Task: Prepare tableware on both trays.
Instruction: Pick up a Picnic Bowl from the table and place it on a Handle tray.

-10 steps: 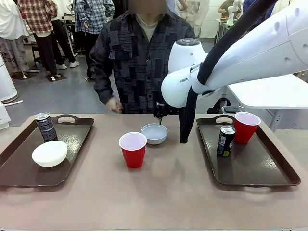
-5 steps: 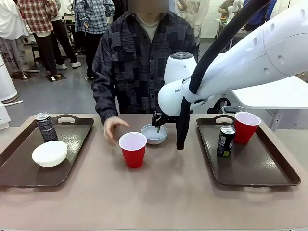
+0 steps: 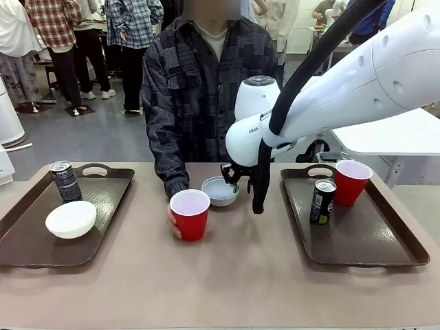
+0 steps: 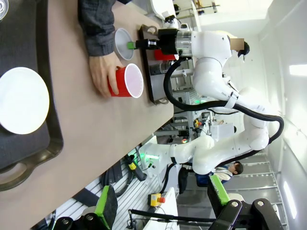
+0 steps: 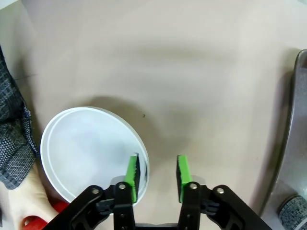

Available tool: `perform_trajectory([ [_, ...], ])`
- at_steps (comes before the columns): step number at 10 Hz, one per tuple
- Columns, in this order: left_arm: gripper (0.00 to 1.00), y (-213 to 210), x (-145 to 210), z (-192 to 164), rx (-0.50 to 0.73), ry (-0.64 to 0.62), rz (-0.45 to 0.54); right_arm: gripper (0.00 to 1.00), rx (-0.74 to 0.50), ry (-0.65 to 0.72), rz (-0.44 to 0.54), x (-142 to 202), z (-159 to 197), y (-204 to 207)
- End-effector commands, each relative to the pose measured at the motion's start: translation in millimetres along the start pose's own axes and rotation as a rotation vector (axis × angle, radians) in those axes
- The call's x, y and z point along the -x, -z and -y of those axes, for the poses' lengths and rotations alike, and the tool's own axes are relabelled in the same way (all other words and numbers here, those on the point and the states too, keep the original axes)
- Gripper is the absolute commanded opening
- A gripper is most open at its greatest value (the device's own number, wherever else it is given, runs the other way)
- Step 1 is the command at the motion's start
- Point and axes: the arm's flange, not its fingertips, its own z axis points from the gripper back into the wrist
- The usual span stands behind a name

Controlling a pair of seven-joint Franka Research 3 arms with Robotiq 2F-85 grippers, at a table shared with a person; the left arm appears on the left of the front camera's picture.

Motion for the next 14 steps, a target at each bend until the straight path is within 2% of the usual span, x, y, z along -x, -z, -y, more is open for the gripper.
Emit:
perform_trajectory([
  [1,1.0,-0.9,-0.1,1.8,0.02,0.005,0.01,0.05,0.016,-0.024,0.028,-4.7,-2.8,1.5],
  [2,1.0,-0.9,-0.1,1.8,0.02,0.005,0.01,0.0,0.011,-0.023,0.028,-4.7,-2.7,1.9],
  [8,1.0,-0.9,-0.1,1.8,0.02,0.005,0.01,0.0,0.002,-0.02,0.019,-5.8,-3.5,-0.8],
  [9,1.0,-0.9,-0.1,1.8,0.02,0.005,0.01,0.0,0.001,-0.024,-0.012,-2.8,-3.1,-5.4],
  [11,1.0,-0.9,-0.1,1.8,0.02,0.005,0.01,0.0,0.0,-0.079,-0.044,19.9,-4.2,-34.7],
  [14,1.0,-0.9,-0.1,1.8,0.02,0.005,0.01,0.0,0.062,-0.111,-0.009,81.1,5.4,-101.8],
])
